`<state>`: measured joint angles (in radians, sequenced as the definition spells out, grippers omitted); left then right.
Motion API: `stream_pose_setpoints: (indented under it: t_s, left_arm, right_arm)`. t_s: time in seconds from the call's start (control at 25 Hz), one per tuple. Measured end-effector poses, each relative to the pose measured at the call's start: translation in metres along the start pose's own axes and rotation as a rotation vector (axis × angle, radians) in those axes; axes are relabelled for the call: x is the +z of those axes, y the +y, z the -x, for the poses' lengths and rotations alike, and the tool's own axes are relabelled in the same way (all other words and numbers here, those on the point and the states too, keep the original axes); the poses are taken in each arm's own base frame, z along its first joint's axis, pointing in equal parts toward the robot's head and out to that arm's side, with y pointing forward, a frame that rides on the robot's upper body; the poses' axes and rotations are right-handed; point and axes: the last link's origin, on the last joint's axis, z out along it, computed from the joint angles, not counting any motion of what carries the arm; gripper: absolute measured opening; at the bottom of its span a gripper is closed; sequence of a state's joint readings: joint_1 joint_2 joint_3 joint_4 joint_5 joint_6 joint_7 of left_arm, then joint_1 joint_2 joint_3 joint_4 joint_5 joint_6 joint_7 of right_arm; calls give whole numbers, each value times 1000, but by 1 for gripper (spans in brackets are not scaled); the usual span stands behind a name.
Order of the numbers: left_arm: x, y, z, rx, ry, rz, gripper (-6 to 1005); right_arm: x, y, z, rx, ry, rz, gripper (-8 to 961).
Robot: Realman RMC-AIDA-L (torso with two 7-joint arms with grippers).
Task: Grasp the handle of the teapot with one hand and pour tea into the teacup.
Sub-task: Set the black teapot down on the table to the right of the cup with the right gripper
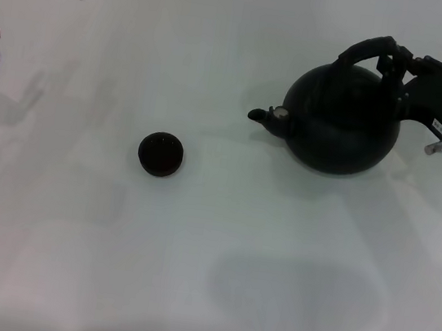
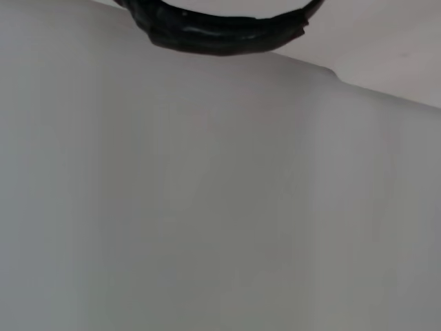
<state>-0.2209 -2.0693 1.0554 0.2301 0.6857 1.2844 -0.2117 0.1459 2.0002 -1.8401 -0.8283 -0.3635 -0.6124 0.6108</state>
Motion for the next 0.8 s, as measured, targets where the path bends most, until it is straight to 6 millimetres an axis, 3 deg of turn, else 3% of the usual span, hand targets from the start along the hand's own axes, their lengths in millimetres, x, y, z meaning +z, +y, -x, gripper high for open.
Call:
stream_pose_setpoints:
  t_s: [0.2, 0.52, 0.8]
  left_arm:
    - [-1, -1, 0, 1, -2, -2, 796]
    - [-3, -2, 1, -1, -4, -5, 796]
    - [-7, -3, 2, -1, -9, -14, 795]
  right_arm:
    - [-2, 1, 0, -3, -6, 12, 244]
    - [-19, -3, -7, -1, -14, 13, 341]
    - [-51, -14, -13, -11, -26, -10, 412]
